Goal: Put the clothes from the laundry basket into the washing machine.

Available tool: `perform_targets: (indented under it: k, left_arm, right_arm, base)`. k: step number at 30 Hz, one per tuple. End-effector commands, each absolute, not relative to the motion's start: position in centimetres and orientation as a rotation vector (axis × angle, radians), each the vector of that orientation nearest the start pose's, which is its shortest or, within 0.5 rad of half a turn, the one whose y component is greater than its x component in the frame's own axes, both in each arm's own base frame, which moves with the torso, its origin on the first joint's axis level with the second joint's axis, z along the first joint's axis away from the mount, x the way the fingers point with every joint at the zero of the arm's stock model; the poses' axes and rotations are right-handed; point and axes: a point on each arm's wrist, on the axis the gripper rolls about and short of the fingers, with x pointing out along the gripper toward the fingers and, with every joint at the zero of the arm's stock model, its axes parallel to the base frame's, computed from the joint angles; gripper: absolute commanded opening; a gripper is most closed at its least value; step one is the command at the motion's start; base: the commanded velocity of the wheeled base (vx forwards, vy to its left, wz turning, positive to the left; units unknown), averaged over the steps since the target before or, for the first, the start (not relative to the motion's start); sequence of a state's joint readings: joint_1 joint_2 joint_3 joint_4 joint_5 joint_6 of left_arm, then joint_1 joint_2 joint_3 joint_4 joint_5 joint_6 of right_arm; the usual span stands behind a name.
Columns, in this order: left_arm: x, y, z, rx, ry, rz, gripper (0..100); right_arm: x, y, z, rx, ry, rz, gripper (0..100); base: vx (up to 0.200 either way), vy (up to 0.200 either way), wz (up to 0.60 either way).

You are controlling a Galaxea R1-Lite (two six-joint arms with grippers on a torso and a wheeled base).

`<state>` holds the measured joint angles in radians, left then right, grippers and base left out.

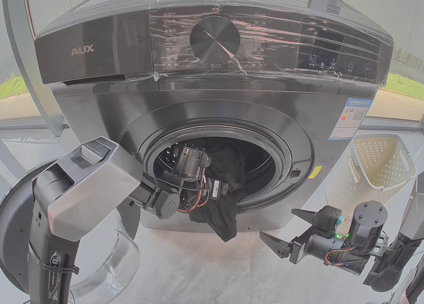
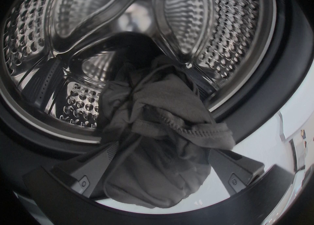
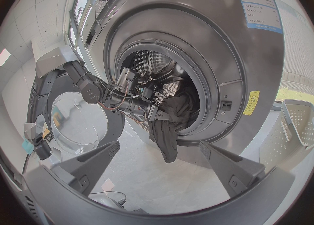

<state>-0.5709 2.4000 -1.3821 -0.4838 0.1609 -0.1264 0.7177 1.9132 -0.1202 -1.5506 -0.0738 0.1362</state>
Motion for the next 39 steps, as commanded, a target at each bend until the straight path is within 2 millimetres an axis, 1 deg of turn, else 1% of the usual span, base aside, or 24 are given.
perform_targets:
  k: [1,3,7,9,14,17,20,21,24,28,29,31,34,35,38,39]
  left_arm:
    - [38.5,-24.7,4.6,0.089,0.537,-0.381,100]
    - [38.6,-24.9,3.5,0.098,0.552,-0.382,100]
    - [38.7,-24.9,3.2,0.102,0.556,-0.382,100]
    - [39.0,-25.2,2.6,0.103,0.557,-0.381,100]
    - [41.0,-26.5,1.7,0.078,0.496,-0.378,100]
    - [41.9,-27.2,1.1,0.065,0.474,-0.379,100]
    - [42.4,-27.4,0.6,0.062,0.466,-0.375,100]
    - [42.5,-27.4,0.4,0.064,0.469,-0.373,0]
    - [42.5,-27.5,0.3,0.061,0.466,-0.373,0]
    - [43.4,-27.6,1.1,0.032,0.407,-0.361,0]
    - [43.9,-27.6,1.8,0.013,0.370,-0.342,0]
    - [44.7,-27.7,2.5,-0.019,0.318,-0.312,0]
    - [45.8,-27.3,4.0,-0.061,0.252,-0.283,0]
    - [46.3,-27.2,4.9,-0.081,0.217,-0.270,0]
    - [46.8,-26.9,5.9,-0.095,0.184,-0.263,0]
    - [46.8,-26.8,5.9,-0.096,0.184,-0.261,0]
  right_arm:
    - [17.8,15.4,7.1,0.035,0.271,0.627,100]
    - [17.7,15.4,7.1,0.036,0.269,0.627,100]
    - [17.8,15.4,7.2,0.035,0.267,0.627,100]
    - [17.8,15.4,7.1,0.035,0.269,0.629,100]
    - [17.8,15.5,7.1,0.034,0.269,0.630,100]
    - [17.8,15.4,7.2,0.035,0.268,0.630,100]
    - [17.8,15.5,7.2,0.035,0.264,0.631,100]
    - [17.8,15.5,7.2,0.035,0.264,0.632,100]
    - [17.8,15.5,7.2,0.034,0.264,0.634,100]
    - [17.8,15.6,7.2,0.034,0.264,0.636,100]
    - [17.8,15.6,7.2,0.034,0.264,0.637,100]
    - [17.8,15.6,7.2,0.034,0.264,0.637,100]
    - [17.8,15.6,7.2,0.033,0.264,0.639,100]
    - [17.8,15.6,7.2,0.033,0.264,0.639,100]
    - [17.8,15.7,7.1,0.034,0.266,0.641,100]
    - [17.7,15.7,7.1,0.034,0.266,0.643,100]
  base:
    - [0.000,0.000,0.00]
    - [0.000,0.000,0.00]
    - [0.000,0.000,0.00]
    - [0.000,0.000,0.00]
    - [0.000,0.000,0.00]
    - [0.000,0.000,0.00]
    - [0.000,0.000,0.00]
    - [0.000,0.000,0.00]
    - [0.000,0.000,0.00]
    - [0.000,0.000,0.00]
    - [0.000,0.000,0.00]
    - [0.000,0.000,0.00]
    - [0.000,0.000,0.00]
    - [0.000,0.000,0.00]
    - [0.000,0.000,0.00]
    - [0.000,0.000,0.00]
